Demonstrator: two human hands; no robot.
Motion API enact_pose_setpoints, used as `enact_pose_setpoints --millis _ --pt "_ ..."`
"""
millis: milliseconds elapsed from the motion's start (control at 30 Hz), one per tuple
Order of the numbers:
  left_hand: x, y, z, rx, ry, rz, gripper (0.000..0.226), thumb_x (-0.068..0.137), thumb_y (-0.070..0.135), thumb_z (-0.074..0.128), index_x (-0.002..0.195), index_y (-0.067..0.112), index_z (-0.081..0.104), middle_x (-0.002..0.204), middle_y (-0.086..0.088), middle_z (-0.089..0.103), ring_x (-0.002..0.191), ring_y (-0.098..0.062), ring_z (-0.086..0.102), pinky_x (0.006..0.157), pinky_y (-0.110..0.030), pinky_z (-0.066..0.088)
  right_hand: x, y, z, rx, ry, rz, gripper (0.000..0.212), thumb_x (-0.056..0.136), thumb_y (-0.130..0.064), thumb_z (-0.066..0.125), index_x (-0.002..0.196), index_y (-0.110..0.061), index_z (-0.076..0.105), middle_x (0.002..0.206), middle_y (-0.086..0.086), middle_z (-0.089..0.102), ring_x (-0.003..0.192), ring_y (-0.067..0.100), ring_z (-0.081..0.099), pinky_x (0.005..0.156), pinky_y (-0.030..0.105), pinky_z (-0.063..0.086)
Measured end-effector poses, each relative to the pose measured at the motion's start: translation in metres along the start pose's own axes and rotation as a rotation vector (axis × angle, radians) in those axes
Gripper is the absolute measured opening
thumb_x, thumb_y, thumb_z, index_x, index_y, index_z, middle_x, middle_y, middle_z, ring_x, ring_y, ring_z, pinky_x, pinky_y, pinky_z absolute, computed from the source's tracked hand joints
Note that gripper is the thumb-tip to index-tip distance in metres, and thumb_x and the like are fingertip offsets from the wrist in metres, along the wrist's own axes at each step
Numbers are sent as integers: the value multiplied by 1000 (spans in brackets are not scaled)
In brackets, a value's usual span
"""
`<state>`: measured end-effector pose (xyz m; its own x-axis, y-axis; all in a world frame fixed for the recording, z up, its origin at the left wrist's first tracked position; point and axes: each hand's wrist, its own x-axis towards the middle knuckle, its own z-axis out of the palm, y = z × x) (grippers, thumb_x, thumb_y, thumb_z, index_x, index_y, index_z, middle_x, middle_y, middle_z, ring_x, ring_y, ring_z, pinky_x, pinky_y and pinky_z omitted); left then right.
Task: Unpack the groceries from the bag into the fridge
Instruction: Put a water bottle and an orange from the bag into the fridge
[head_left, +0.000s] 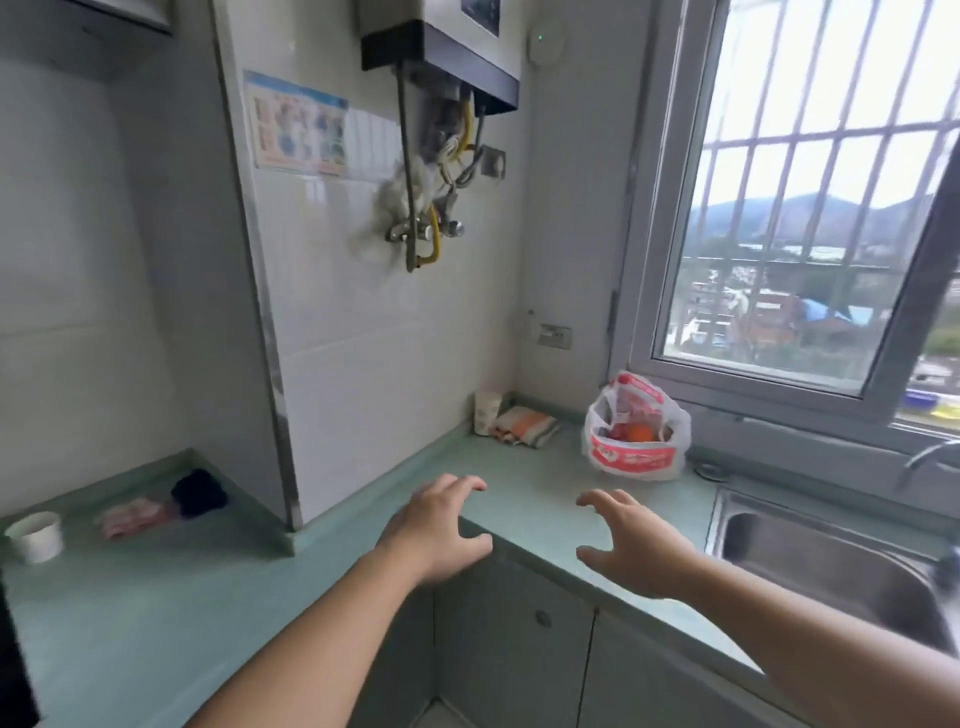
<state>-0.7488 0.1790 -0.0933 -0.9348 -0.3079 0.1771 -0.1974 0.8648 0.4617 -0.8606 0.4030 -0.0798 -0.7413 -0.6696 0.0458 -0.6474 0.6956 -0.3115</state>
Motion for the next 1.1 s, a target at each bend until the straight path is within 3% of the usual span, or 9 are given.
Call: enact_pose_setpoints --millis 333,567,833,1100 --pt "142 63 74 54 -173 212 59 79 45 57 135 40 38 140 12 39 128 -13 39 98 -37 43 64 118 -11 50 69 214 61 89 -44 60 142 -26 35 142 -1 44 125 16 49 100 28 44" --pt "245 84 111 114 -236 201 57 80 48 56 134 39 40 138 11 42 129 -13 41 103 -40 41 150 196 -4 161 76 214 57 88 -42 62 138 -24 41 141 -2 46 119 14 53 99 27 46" --pt "344 116 170 173 -353 252 52 88 43 54 137 32 43 131 8 51 119 -13 51 96 -32 46 189 288 -6 166 75 339 52 87 -43 60 133 -23 46 126 -2 54 114 12 52 93 23 41" --pt "440 117 250 114 -517 363 50 91 40 52 138 25 46 134 4 54 118 -17 54 99 -35 46 240 350 6 141 63 530 43 86 -42 59 125 -24 53 114 -5 59 102 9 56 90 24 45"
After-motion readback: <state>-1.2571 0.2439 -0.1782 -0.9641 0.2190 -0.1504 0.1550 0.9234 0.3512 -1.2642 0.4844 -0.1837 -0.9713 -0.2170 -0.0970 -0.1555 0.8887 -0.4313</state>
